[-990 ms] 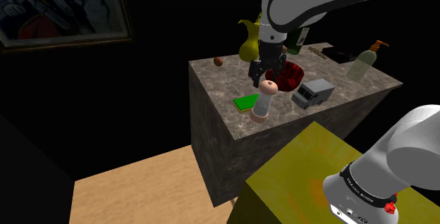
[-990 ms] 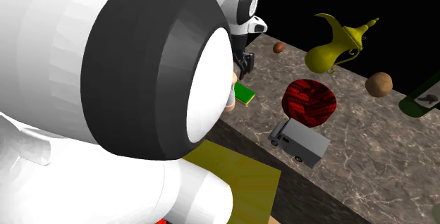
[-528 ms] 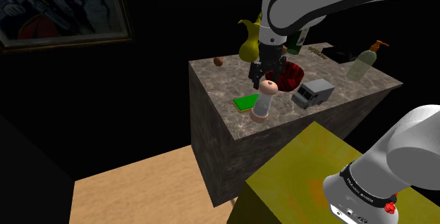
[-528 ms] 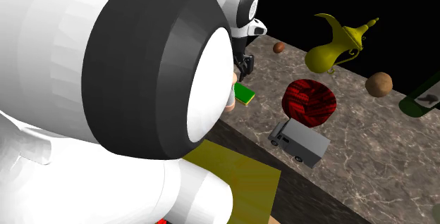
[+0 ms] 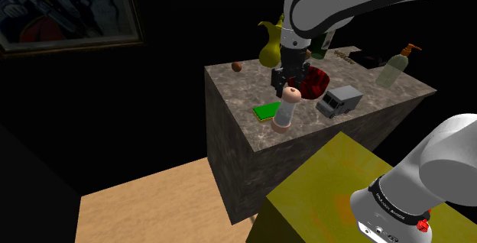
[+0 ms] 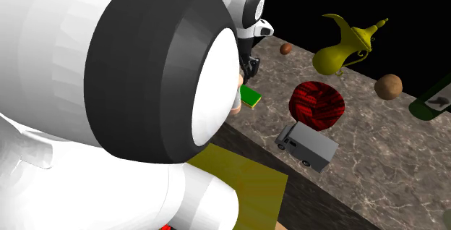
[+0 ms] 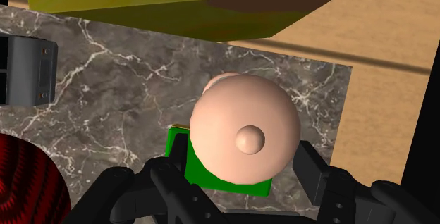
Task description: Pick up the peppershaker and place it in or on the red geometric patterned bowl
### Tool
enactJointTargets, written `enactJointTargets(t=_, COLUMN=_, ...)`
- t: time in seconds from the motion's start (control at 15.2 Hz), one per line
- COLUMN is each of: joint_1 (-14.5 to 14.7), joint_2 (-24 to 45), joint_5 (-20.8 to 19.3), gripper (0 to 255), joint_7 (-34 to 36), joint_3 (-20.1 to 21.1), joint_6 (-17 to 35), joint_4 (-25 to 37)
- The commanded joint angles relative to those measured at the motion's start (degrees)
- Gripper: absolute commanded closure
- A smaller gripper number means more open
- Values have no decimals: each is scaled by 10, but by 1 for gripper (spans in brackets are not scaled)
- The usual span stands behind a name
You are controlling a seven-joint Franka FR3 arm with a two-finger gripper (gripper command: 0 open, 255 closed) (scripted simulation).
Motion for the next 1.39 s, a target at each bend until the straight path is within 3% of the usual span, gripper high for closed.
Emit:
enactJointTargets(t=0.0, joint_1=0, joint_2=0, joint_5=0, gripper=255, joint_7=0, joint_3=0, joint_6=0, joint_4=0)
enactJointTargets(t=1.32, joint_1=-1, joint_2=-43, joint_5=0, gripper=255, joint_7=1, joint_3=-3, joint_6=-144, joint_4=100)
